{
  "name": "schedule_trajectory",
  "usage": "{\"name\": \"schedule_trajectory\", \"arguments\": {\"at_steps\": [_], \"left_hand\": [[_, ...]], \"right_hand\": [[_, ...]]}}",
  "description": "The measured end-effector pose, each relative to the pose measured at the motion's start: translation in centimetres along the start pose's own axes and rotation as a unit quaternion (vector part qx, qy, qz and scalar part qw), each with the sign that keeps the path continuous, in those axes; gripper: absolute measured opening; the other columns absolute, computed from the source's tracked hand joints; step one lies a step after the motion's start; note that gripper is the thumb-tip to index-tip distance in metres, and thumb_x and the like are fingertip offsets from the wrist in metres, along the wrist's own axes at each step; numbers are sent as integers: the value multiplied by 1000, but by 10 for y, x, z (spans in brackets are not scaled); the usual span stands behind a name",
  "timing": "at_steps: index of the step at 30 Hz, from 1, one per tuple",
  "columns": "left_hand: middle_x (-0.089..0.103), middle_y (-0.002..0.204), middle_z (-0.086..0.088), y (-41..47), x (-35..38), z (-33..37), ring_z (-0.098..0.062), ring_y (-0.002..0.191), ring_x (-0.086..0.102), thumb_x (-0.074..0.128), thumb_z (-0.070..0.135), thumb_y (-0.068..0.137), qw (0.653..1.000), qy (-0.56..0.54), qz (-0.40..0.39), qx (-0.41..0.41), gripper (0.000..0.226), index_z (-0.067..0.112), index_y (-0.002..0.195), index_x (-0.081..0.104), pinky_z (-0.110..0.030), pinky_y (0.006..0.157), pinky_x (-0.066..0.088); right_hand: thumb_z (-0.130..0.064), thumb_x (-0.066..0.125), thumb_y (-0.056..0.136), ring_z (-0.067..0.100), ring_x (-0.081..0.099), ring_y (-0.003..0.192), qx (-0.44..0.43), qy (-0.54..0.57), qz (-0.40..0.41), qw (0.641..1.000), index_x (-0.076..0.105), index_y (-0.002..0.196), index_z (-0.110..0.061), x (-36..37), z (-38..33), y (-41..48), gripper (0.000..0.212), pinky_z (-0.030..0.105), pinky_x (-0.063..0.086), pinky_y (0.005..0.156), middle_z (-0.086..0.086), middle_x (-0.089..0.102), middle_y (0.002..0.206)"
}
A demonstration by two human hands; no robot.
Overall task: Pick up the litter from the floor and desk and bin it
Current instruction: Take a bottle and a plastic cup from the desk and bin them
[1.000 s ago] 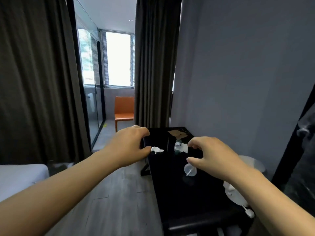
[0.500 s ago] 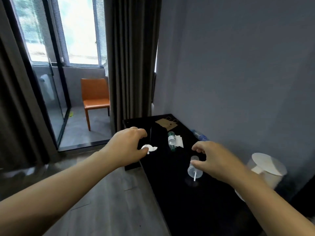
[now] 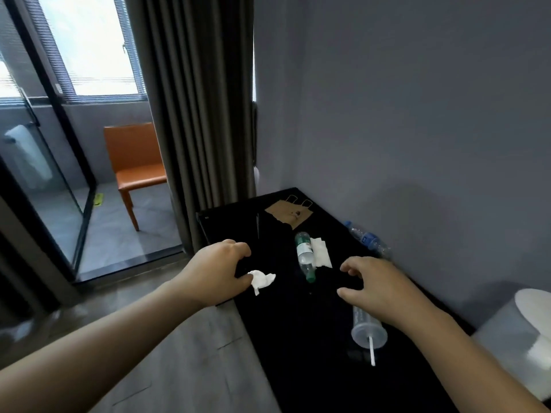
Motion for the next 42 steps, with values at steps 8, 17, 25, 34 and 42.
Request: {"name": "schedule_trajectory", "arguments": {"at_steps": [8, 17, 25, 34, 42], "left_hand": [[57, 116, 6, 95, 69, -36, -12, 101, 59, 61, 42, 84, 998, -16, -67, -12, 47, 23, 127, 53, -20, 78, 45], [58, 113, 5, 175, 145, -84, -13, 99, 59, 59, 37, 83, 988, -38, -147, 14, 46, 21, 126, 55, -20, 73, 42], [56, 122, 5, 238, 212, -151, -10, 98, 61, 60, 43, 83, 971, -30, -233, 51, 54, 21, 131, 50, -24, 81, 52], [55, 122, 0, 282, 276, -171, -14, 96, 62, 60, 53, 83, 931, -7, -344, 117, 64, 18, 134, 46, -29, 82, 54], [49, 119, -2, 287, 330, -160, -18, 96, 59, 60, 54, 79, 902, 5, -416, 116, 66, 17, 132, 45, -29, 79, 53]], "right_hand": [[-42, 63, 84, 5, 55, 110, 51, 27, -41, 998, 54, 129, -27, 30, 44, 74, 48, 18, 43, 85, -8, 57, 125], [-41, 64, 85, 6, 56, 107, 127, 56, -72, 988, 53, 130, -26, 66, 65, 137, 49, 21, 47, 89, -6, 56, 125], [-43, 66, 84, 7, 54, 110, 227, 75, -87, 967, 53, 129, -30, 103, 51, 209, 49, 24, 48, 90, -7, 56, 125], [-38, 66, 86, 4, 53, 107, 323, 91, -101, 936, 52, 130, -28, 134, 47, 249, 47, 17, 44, 81, -7, 56, 125], [-40, 63, 88, 2, 52, 109, 355, 106, -137, 919, 49, 131, -29, 153, 77, 273, 47, 7, 29, 62, -10, 54, 127]]}}
Point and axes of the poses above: each hand's wrist, its own y-axis towards the middle knuckle, its own x-axis out of the palm, z = x × y, the point moved 7 cm from there along y, towards the middle knuckle
